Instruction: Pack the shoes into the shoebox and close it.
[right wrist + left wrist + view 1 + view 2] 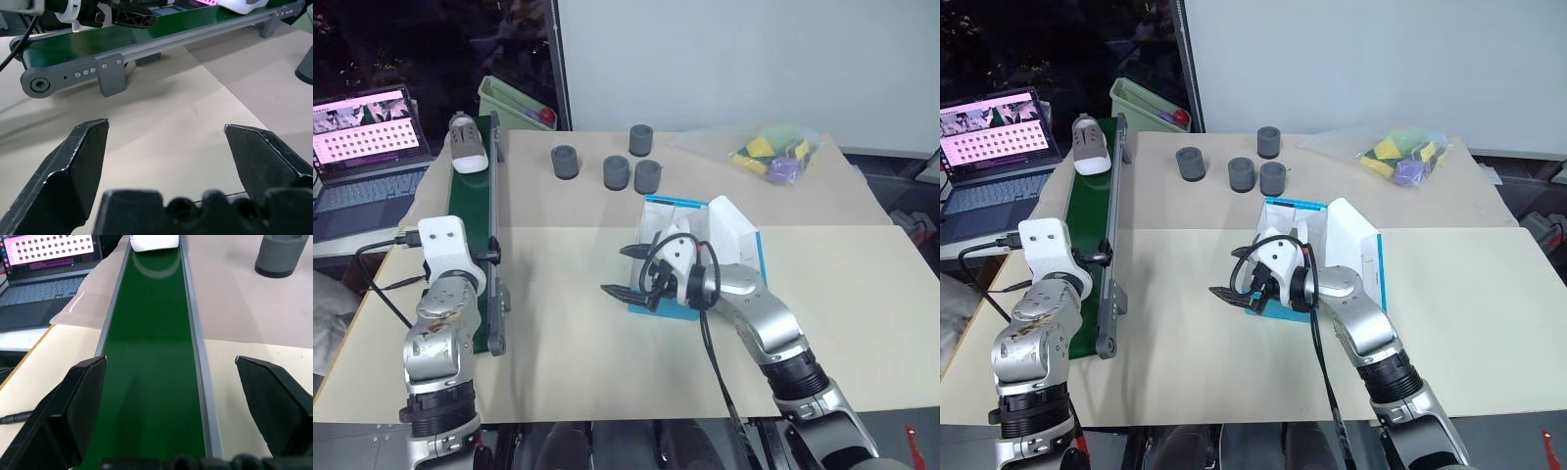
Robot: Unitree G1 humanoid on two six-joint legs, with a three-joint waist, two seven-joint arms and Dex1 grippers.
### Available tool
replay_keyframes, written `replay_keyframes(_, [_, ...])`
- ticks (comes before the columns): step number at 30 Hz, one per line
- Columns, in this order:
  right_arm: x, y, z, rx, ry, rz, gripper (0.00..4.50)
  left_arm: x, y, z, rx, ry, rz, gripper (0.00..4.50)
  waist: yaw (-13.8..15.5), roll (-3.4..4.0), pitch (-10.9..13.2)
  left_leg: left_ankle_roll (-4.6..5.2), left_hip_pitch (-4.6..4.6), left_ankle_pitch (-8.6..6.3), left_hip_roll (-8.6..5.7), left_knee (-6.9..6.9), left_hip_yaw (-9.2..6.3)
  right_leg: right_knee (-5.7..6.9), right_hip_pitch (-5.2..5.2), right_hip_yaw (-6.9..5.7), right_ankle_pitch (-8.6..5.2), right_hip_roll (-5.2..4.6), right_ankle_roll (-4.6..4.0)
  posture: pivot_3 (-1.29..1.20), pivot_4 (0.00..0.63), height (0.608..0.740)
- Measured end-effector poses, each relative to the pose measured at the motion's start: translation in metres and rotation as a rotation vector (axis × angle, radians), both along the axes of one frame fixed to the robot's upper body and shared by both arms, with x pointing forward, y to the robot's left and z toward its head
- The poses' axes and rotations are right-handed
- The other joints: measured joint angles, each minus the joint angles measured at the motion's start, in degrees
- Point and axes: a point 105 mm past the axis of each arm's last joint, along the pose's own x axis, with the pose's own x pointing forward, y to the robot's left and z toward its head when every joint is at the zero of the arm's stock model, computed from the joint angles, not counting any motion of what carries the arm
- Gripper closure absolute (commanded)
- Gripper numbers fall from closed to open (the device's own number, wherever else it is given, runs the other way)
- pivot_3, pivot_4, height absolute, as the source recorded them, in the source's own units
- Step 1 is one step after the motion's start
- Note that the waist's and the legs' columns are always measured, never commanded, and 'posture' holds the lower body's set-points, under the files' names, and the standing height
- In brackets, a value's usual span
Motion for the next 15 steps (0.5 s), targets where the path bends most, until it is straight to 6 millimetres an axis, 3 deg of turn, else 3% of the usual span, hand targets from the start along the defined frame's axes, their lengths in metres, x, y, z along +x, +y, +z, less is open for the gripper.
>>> replay_keyframes(15, [-0.001,0.0,0.005,0.024,0.021,-0.011,0.05,-0.001,0.003,-0.014,-0.019,0.075,0.013,0.0,-0.04,0.0,0.0,0.0,0.0,0.0,0.0,0.0,-0.01,0.04,-0.01,0.0,0.0,0.0,0.0,0.0,0.15,0.729])
